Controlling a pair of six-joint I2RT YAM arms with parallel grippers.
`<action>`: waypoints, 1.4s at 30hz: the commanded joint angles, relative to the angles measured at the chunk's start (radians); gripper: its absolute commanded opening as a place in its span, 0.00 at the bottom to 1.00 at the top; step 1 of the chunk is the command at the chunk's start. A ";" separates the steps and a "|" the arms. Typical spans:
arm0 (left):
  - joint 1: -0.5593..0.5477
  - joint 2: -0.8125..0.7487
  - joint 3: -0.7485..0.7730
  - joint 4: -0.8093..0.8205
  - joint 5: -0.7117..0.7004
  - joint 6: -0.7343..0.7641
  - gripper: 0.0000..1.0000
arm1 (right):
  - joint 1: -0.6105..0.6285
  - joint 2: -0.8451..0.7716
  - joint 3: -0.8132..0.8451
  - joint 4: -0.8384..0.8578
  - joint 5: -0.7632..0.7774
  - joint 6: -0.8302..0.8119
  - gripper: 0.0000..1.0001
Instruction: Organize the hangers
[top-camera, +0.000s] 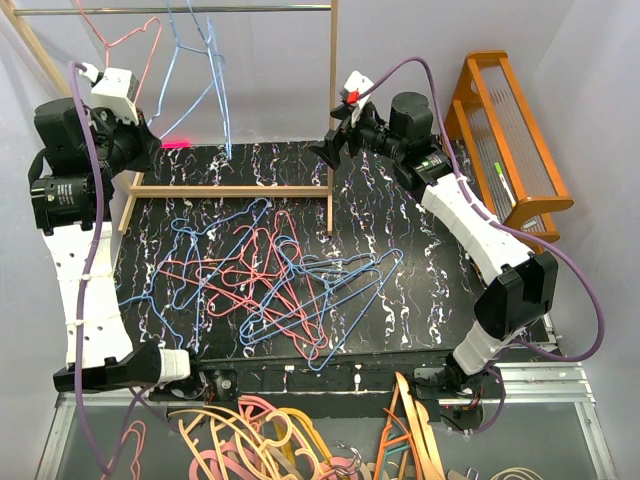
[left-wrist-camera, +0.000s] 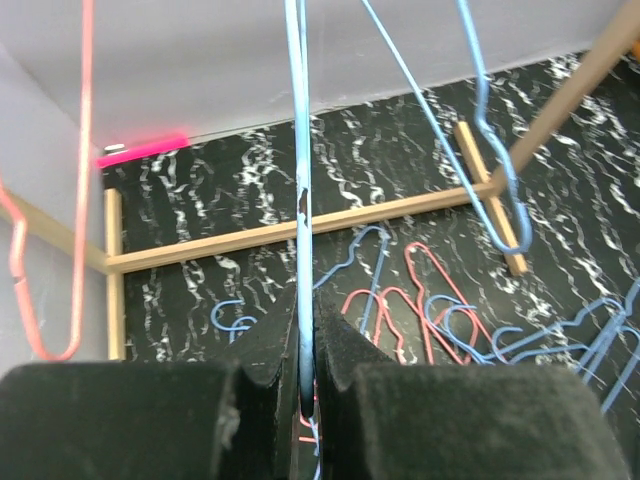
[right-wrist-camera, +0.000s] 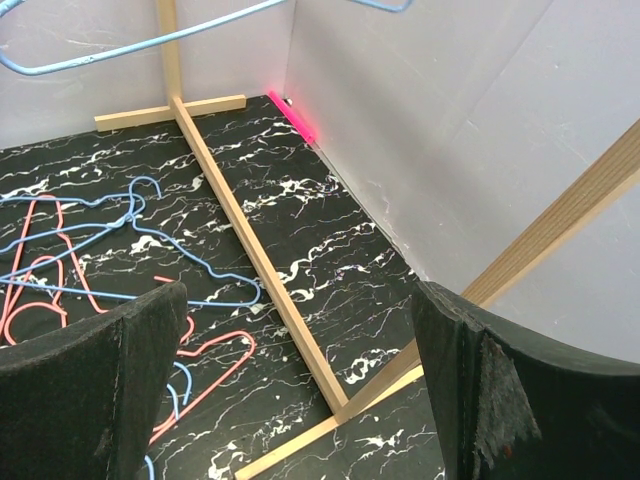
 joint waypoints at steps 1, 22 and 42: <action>-0.046 -0.007 -0.025 -0.030 0.145 -0.015 0.00 | 0.002 -0.045 0.011 0.021 0.003 -0.025 0.99; -0.037 -0.107 -0.320 -0.079 -0.124 0.029 0.97 | 0.021 0.094 -0.111 -0.625 -0.260 -1.094 0.88; -0.001 -0.332 -0.606 -0.300 -0.001 0.072 0.97 | 0.134 0.473 0.094 -0.784 -0.284 -1.244 0.39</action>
